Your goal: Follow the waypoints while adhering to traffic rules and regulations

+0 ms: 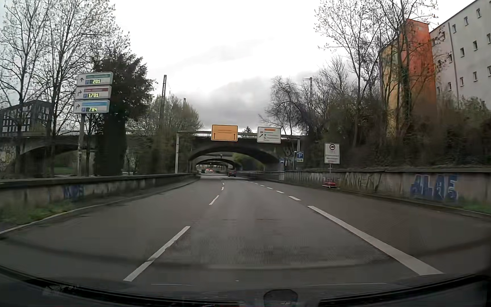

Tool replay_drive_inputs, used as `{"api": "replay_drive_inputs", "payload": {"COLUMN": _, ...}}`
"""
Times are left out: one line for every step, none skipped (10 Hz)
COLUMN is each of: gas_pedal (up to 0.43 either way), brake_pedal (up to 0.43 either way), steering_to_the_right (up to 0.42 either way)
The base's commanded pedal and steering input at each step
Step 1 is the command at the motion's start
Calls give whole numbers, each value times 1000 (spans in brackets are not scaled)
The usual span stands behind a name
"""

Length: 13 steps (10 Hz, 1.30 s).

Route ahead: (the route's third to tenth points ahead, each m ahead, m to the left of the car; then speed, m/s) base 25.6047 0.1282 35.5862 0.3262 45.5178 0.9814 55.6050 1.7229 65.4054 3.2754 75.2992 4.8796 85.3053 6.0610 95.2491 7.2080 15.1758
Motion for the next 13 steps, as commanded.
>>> {"api": "replay_drive_inputs", "payload": {"gas_pedal": 110, "brake_pedal": 0, "steering_to_the_right": -12}}
{"api": "replay_drive_inputs", "payload": {"gas_pedal": 110, "brake_pedal": 0, "steering_to_the_right": -12}}
{"api": "replay_drive_inputs", "payload": {"gas_pedal": 110, "brake_pedal": 0, "steering_to_the_right": -11}}
{"api": "replay_drive_inputs", "payload": {"gas_pedal": 110, "brake_pedal": 0, "steering_to_the_right": -11}}
{"api": "replay_drive_inputs", "payload": {"gas_pedal": 110, "brake_pedal": 0, "steering_to_the_right": -10}}
{"api": "replay_drive_inputs", "payload": {"gas_pedal": 110, "brake_pedal": 0, "steering_to_the_right": -10}}
{"api": "replay_drive_inputs", "payload": {"gas_pedal": 110, "brake_pedal": 0, "steering_to_the_right": -10}}
{"api": "replay_drive_inputs", "payload": {"gas_pedal": 110, "brake_pedal": 0, "steering_to_the_right": -10}}
{"api": "replay_drive_inputs", "payload": {"gas_pedal": 110, "brake_pedal": 0, "steering_to_the_right": -9}}
{"api": "replay_drive_inputs", "payload": {"gas_pedal": 110, "brake_pedal": 0, "steering_to_the_right": -10}}
{"api": "replay_drive_inputs", "payload": {"gas_pedal": 110, "brake_pedal": 0, "steering_to_the_right": -10}}
{"api": "replay_drive_inputs", "payload": {"gas_pedal": 110, "brake_pedal": 0, "steering_to_the_right": -9}}
{"api": "replay_drive_inputs", "payload": {"gas_pedal": 110, "brake_pedal": 0, "steering_to_the_right": -10}}
